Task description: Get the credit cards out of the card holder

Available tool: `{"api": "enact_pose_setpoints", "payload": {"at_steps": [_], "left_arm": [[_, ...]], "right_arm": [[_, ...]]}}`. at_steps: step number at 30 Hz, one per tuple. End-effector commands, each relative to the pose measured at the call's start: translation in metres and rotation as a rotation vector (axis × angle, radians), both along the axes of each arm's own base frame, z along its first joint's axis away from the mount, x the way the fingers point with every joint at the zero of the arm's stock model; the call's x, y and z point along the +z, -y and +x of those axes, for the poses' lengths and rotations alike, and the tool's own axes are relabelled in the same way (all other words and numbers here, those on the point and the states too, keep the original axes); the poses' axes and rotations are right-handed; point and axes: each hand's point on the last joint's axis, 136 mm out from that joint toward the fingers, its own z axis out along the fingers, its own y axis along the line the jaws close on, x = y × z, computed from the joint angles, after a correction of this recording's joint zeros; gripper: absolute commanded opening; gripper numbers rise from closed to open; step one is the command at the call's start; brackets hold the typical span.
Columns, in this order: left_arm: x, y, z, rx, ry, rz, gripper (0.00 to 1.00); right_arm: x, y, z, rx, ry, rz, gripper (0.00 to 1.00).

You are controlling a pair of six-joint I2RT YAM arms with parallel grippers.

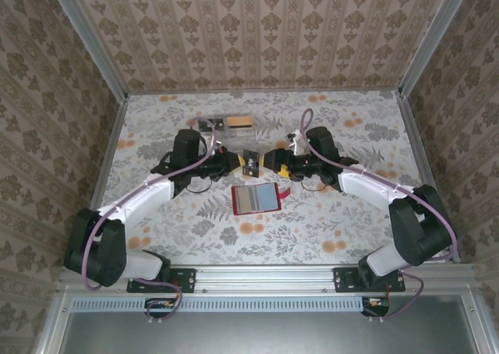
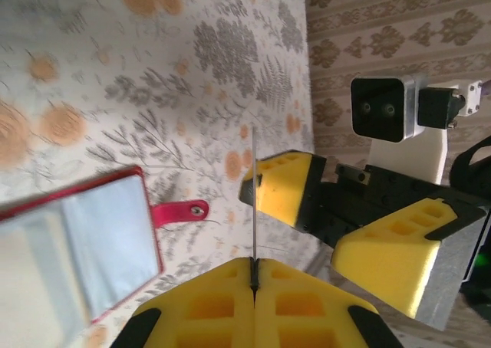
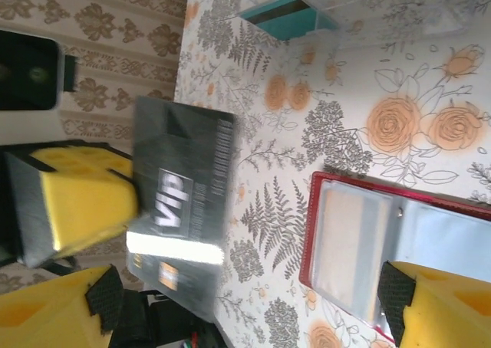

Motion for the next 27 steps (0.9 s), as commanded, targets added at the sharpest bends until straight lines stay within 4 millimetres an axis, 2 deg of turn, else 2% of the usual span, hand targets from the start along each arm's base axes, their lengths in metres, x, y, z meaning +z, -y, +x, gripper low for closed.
{"api": "enact_pose_setpoints", "payload": {"at_steps": [1,4,7,8,12,15,18,22,27], "left_arm": [[0.005,-0.025,-0.002,-0.047,0.1,0.179,0.0],[0.008,-0.048,0.01,-0.03,0.19,0.342,0.0],[0.014,-0.067,0.021,-0.047,0.315,0.49,0.0],[0.015,-0.072,0.024,-0.068,0.372,0.548,0.0],[0.025,-0.09,0.041,-0.122,0.585,0.735,0.0],[0.034,-0.093,0.049,-0.225,0.811,0.84,0.0],[0.037,-0.099,0.059,-0.271,0.963,0.951,0.0],[0.035,-0.106,0.076,-0.332,1.028,1.035,0.0],[0.019,-0.103,0.087,-0.569,1.156,1.142,0.0]], "right_arm": [[0.008,0.012,0.0,-0.03,0.044,-0.049,0.95],[0.012,0.018,0.0,-0.045,0.064,-0.076,1.0],[0.012,0.024,0.001,-0.06,0.074,-0.112,1.0],[0.022,0.027,-0.001,-0.069,0.103,-0.114,1.0],[0.03,0.036,-0.002,-0.089,0.135,-0.141,1.0],[0.034,0.042,-0.003,-0.105,0.153,-0.148,1.0],[0.035,0.048,-0.003,-0.119,0.16,-0.148,1.0],[0.036,0.054,-0.001,-0.136,0.167,-0.144,1.0],[0.037,0.06,0.002,-0.149,0.165,-0.142,1.0]]}}
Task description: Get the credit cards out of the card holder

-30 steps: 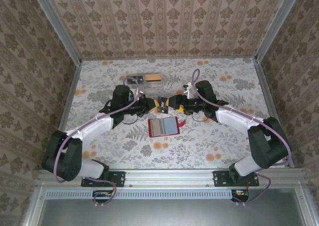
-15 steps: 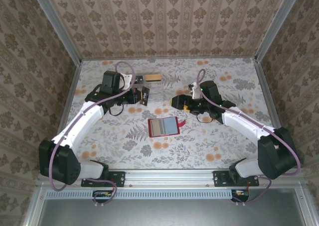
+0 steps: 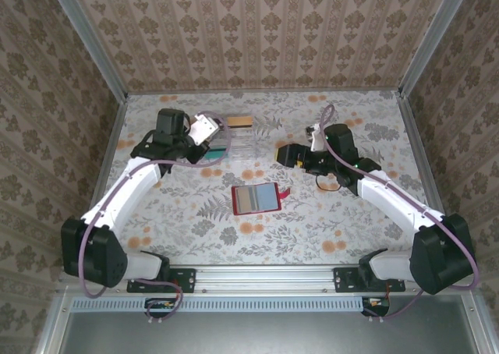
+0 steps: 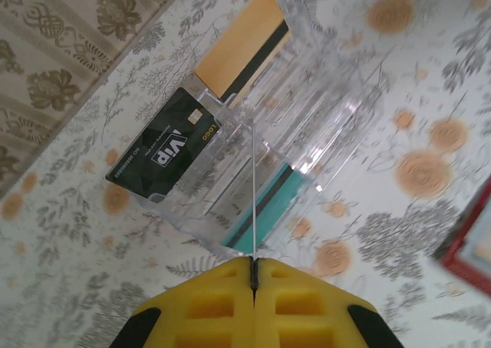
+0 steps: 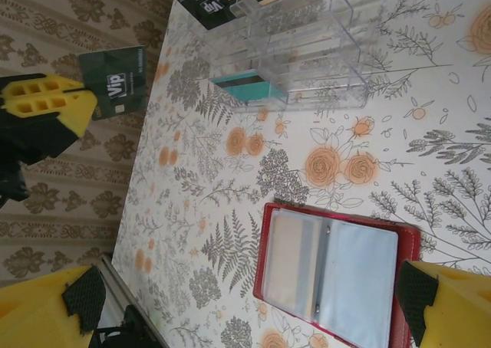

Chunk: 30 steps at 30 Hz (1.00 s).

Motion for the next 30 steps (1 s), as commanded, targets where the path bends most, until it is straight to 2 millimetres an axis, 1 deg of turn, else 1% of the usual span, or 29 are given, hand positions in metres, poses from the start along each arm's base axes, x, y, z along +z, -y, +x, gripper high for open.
{"api": "enact_pose_setpoints", "payload": {"at_steps": [1,6,10,12,15,19,23,30], "left_arm": [[-0.001,-0.001,0.015,-0.169,0.127,0.202,0.0],[-0.009,0.0,0.036,-0.28,0.239,0.338,0.0],[-0.011,-0.003,0.058,-0.305,0.31,0.41,0.0],[-0.015,-0.004,0.066,-0.336,0.327,0.448,0.0],[-0.017,-0.007,0.078,-0.352,0.346,0.475,0.0],[-0.012,-0.01,0.095,-0.346,0.377,0.492,0.0],[-0.013,-0.006,0.103,-0.365,0.382,0.487,0.0],[-0.026,0.0,0.106,-0.406,0.352,0.482,0.0]], "right_arm": [[0.004,0.007,-0.001,-0.012,0.018,-0.014,1.0],[0.008,0.009,0.004,-0.016,0.019,-0.01,1.0],[0.011,0.008,0.006,-0.015,0.015,-0.01,1.0],[0.01,0.008,0.006,-0.017,0.01,-0.013,1.0],[0.009,0.008,0.006,-0.022,0.003,-0.016,1.0],[0.006,0.01,0.007,-0.032,-0.013,-0.023,1.0],[0.003,0.009,0.008,-0.034,-0.025,-0.023,1.0],[0.001,0.008,0.012,-0.036,-0.032,-0.028,1.0]]}}
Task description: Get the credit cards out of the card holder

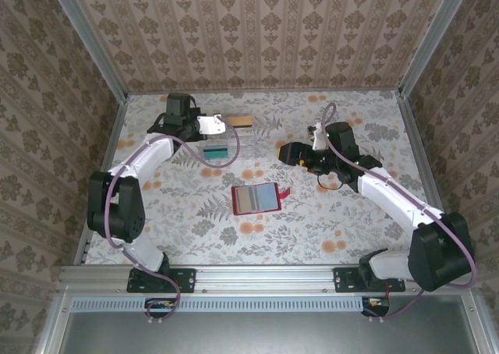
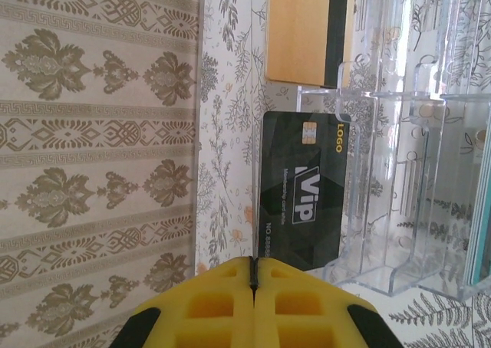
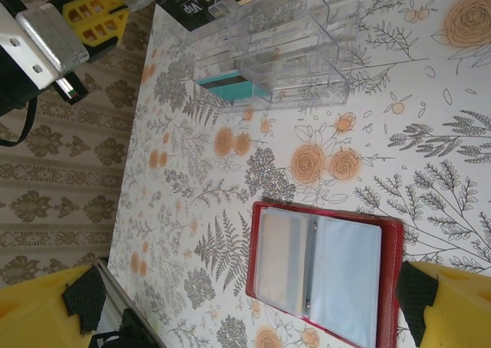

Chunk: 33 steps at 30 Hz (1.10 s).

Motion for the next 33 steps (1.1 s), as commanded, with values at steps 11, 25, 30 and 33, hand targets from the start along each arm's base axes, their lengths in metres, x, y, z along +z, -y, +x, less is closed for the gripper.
{"api": "enact_pose_setpoints", "payload": {"at_steps": [11,25,30,33], "left_arm": [[-0.017,0.007,0.002,-0.056,-0.053,0.005,0.0],[-0.032,0.012,0.005,-0.055,-0.079,0.01,0.12],[-0.033,0.012,0.011,-0.035,-0.07,0.015,0.27],[-0.031,0.011,0.016,-0.018,-0.047,0.021,0.29]], "right_arm": [[0.001,-0.001,0.015,-0.011,-0.004,-0.01,1.0],[-0.002,-0.001,0.017,-0.013,-0.012,-0.005,1.0],[-0.002,-0.003,0.016,-0.009,-0.014,0.0,1.0],[-0.004,-0.002,0.016,-0.012,-0.018,0.0,1.0]]}}
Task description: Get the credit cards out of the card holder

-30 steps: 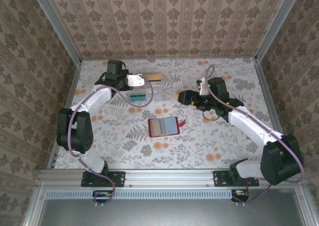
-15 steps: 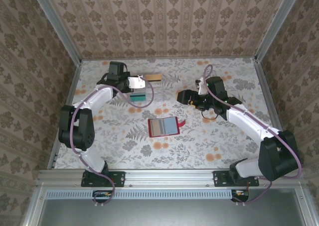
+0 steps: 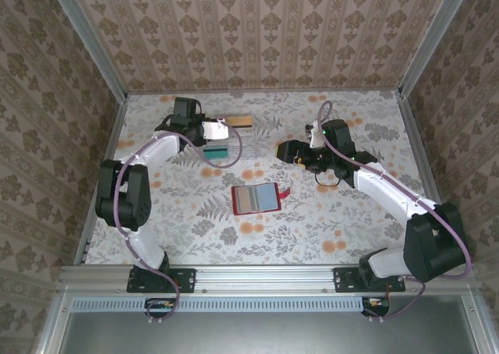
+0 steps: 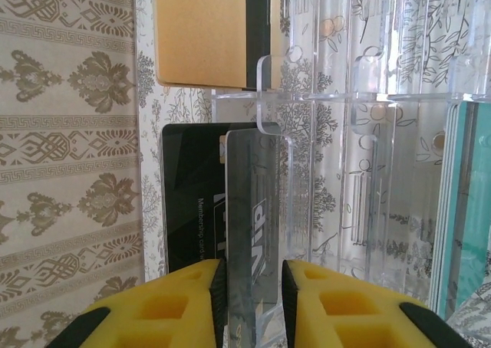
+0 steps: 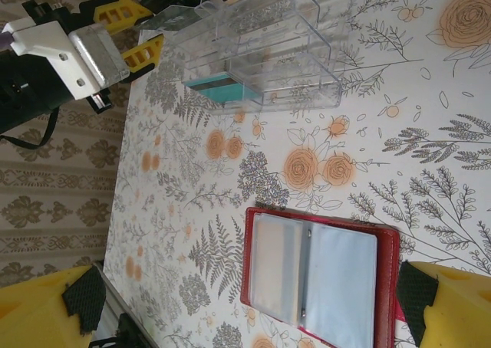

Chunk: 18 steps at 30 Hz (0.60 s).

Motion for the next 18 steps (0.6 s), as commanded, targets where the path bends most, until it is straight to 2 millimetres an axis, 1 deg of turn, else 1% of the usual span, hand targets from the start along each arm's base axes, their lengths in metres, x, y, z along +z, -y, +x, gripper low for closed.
{"api": "enact_pose_setpoints", "payload": {"at_steps": [1,4,5,9,18], "left_arm": [[0.016,0.005,0.013,0.006,0.061,-0.008,0.3],[0.021,0.003,0.023,0.044,0.1,-0.012,0.31],[0.023,0.002,0.024,0.049,0.109,-0.012,0.34],[0.029,0.001,0.032,0.079,0.143,-0.02,0.35],[0.027,-0.003,0.045,0.131,0.155,-0.017,0.4]], "right_arm": [[0.006,0.002,0.006,-0.011,0.009,0.009,1.0],[0.005,0.001,0.005,-0.011,0.008,0.013,1.0],[0.006,0.001,0.005,-0.011,0.009,0.013,1.0],[0.005,0.001,0.005,-0.013,0.004,0.019,1.0],[0.005,0.001,0.003,-0.012,0.0,0.027,1.0]]}}
